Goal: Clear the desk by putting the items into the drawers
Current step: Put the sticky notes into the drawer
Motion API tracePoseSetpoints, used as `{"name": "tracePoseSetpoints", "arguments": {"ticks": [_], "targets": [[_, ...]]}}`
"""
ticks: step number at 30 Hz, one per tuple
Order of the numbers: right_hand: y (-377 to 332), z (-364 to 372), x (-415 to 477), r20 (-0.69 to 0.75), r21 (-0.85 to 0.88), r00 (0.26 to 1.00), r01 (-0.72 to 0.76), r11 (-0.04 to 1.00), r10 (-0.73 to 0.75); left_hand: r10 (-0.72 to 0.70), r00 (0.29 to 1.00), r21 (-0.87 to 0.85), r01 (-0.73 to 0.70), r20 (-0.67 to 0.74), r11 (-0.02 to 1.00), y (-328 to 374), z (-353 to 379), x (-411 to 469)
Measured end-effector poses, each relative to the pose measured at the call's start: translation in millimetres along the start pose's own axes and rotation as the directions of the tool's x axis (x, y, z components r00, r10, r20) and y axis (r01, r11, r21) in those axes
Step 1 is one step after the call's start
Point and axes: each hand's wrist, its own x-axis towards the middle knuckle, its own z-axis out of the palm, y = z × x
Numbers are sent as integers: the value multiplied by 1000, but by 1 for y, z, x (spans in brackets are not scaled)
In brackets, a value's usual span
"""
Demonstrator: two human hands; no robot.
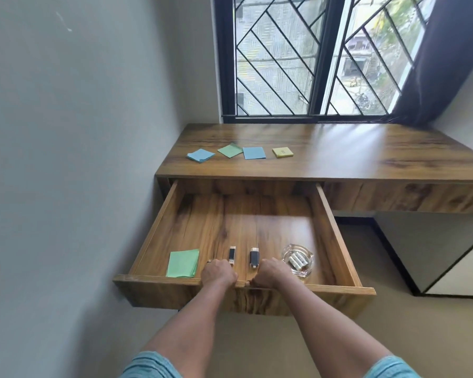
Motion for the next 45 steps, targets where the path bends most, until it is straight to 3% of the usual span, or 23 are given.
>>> {"name": "tracePoseSetpoints", "arguments": {"ticks": [9,14,15,18,20,23,27,29,35,45], "targets": [[-7,-10,19,123,5,992,2,1000,-3,-1,978,141,-29,208,990,2,-12,24],[-14,-27,47,302,106,952,-79,991,44,-26,845,10,25,535,1000,-3,-26,62],[-15,-31,55,298,154,953,-113,982,63,-24,840,-32,49,542,998,-5,-28,73],[-19,-49,94,147,228,987,-105,968,73,32,957,-86,-8,288,996,-16,-40,112],[-25,-67,127,45,257,998,-56,965,46,53,994,-74,-45,100,996,-25,-56,146],[-39,-101,170,-97,265,994,-19,964,46,34,997,-100,-42,-75,994,-35,-93,206],[-60,-156,245,-305,258,950,11,966,71,-22,979,-199,-18,-201,980,-40,-143,300],[-70,-181,283,-343,250,939,51,967,39,-68,965,-265,-1,-253,964,-39,-164,341],[-83,-233,386,-435,70,900,46,996,-11,-125,952,-283,43,-280,958,-36,-199,454],[-96,-271,492,-253,-96,967,-28,995,3,-31,998,-6,31,-59,999,-19,-216,543]]}}
